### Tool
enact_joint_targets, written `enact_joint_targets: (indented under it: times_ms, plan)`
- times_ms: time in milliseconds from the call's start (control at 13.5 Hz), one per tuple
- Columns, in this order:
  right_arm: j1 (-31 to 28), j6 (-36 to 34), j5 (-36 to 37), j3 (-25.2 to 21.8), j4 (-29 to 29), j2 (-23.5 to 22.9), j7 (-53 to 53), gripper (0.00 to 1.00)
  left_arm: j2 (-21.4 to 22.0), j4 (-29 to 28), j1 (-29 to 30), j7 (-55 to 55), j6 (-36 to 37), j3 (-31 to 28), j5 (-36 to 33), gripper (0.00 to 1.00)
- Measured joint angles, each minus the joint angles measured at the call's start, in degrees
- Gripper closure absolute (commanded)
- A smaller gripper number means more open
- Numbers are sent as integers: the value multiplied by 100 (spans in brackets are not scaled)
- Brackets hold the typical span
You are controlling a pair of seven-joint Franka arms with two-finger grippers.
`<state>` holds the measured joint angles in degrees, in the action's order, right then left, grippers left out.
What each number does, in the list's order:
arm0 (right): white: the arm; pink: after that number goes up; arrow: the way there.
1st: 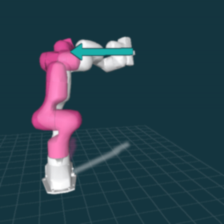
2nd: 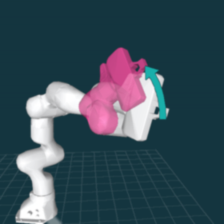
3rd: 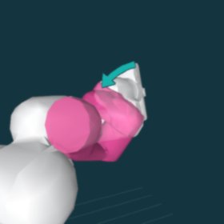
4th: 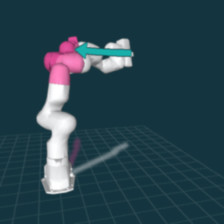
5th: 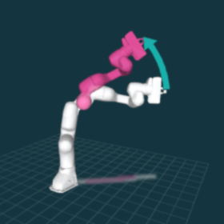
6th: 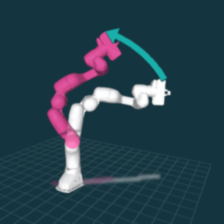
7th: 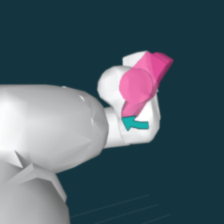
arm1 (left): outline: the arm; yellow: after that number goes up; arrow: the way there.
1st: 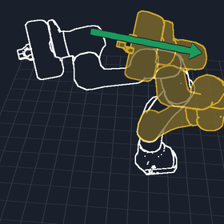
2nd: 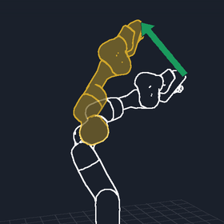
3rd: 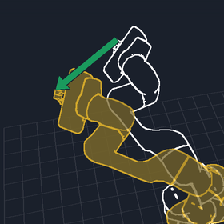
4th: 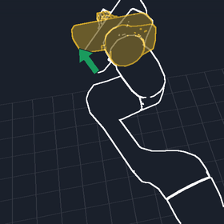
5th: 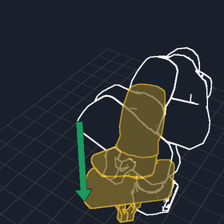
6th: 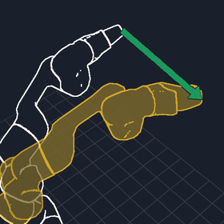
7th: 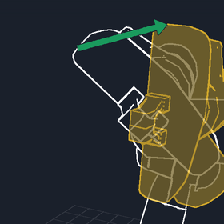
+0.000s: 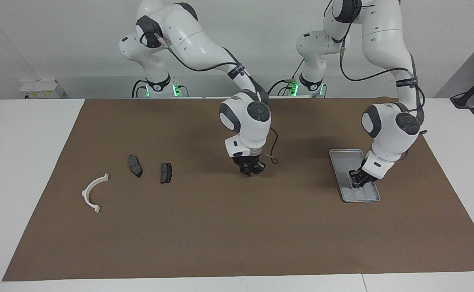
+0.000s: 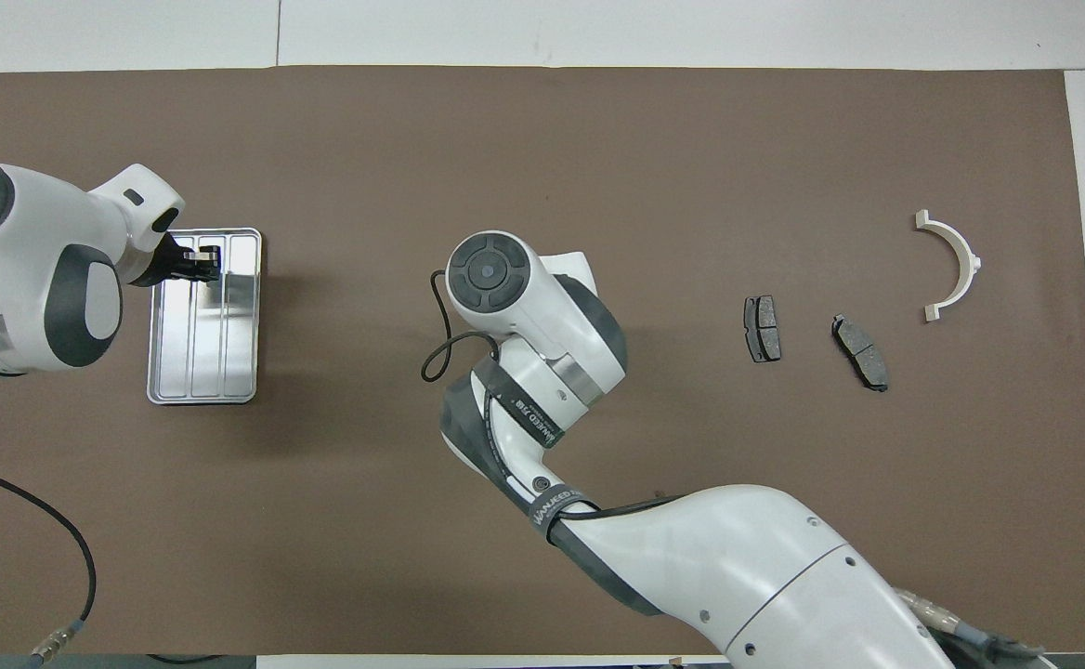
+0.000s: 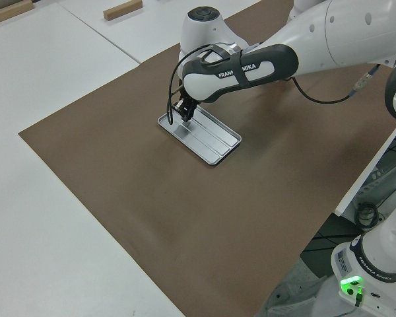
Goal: Place bearing gear from tray to pile
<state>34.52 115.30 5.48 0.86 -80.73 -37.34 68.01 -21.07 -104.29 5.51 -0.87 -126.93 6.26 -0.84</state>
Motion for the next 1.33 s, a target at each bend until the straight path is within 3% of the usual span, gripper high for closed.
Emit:
enact_joint_targets:
  times_ms: [222,370,591,813,1035,1331]
  plan:
    - [-739,-1230,-96,-7,559,446,-1700,100,154,1629,-141,-549,2034,73,225,100]
    - [-1389,-1764,-165,-12,652,852,-3156,100,256,2062,-705,-1640,2459,92,219,100]
    - [-2397,-1813,-181,-23,626,1111,-5359,100,225,2112,-2052,-3557,2377,118,107,100]
    - [-3233,-990,-191,-27,255,1008,-7010,100,55,1731,-3187,-5085,1698,118,-81,100]
    - [-3581,23,-191,-24,-310,766,-7393,100,-411,1273,-3786,-6054,784,106,-464,100]
    - [-3652,1034,-191,-24,-475,141,-7393,100,-651,897,-3839,-6159,119,48,-601,100]
